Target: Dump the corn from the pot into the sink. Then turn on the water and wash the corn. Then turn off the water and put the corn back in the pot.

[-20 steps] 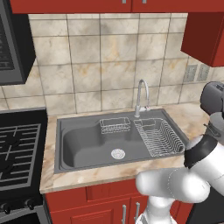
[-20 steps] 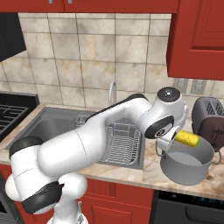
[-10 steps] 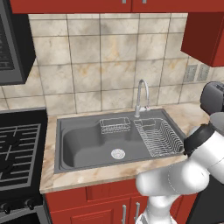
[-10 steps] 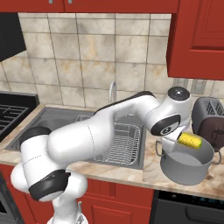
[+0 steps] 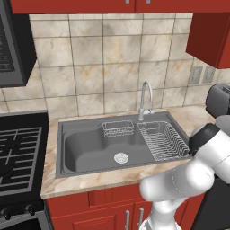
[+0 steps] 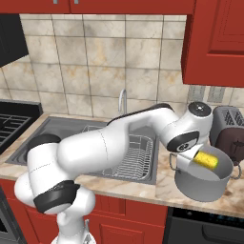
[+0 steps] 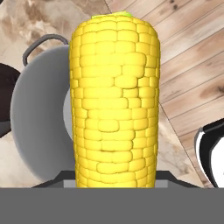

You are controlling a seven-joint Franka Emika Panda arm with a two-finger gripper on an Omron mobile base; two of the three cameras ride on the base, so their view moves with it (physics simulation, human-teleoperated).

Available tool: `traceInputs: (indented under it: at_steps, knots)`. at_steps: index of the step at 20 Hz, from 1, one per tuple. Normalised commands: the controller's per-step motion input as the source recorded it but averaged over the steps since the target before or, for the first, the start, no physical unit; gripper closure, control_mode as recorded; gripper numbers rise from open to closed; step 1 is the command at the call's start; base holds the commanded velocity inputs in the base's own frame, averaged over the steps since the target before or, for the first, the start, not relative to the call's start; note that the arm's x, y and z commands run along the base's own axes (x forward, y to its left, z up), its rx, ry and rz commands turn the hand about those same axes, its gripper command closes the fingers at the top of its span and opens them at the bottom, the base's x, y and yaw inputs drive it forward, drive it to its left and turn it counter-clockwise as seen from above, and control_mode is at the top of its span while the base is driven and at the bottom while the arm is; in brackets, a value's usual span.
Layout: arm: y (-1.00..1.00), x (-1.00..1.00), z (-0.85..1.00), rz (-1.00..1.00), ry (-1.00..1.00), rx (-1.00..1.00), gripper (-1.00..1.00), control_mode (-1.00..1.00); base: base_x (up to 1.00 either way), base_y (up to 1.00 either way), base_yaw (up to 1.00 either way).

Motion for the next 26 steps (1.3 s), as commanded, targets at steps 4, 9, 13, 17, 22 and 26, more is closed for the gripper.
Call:
traceInputs:
  at_steps: [4, 9, 13, 17, 22, 26]
  knots:
    - [0.00, 0.00, -0.21, 0.00, 0.01, 0.04, 1.00, -1.00, 0.00, 0.00, 0.00]
    - [0.00, 0.12, -0.20, 0.01, 0.02, 0.02, 1.00, -1.00, 0.00, 0.00, 0.00]
    - [0.01, 0.31, -0.15, 0.02, 0.03, 0.00, 1.00, -1.00, 0.00, 0.00, 0.00]
    - [0.00, 0.43, -0.15, 0.02, 0.05, 0.00, 1.00, -1.00, 0.00, 0.00, 0.00]
    - [0.00, 0.09, -0.15, 0.00, 0.07, 0.02, 1.00, -1.00, 0.00, 0.00, 0.00]
    - [-0.06, 0.00, -0.22, 0.00, 0.10, 0.06, 1.00, -1.00, 0.00, 0.00, 0.00]
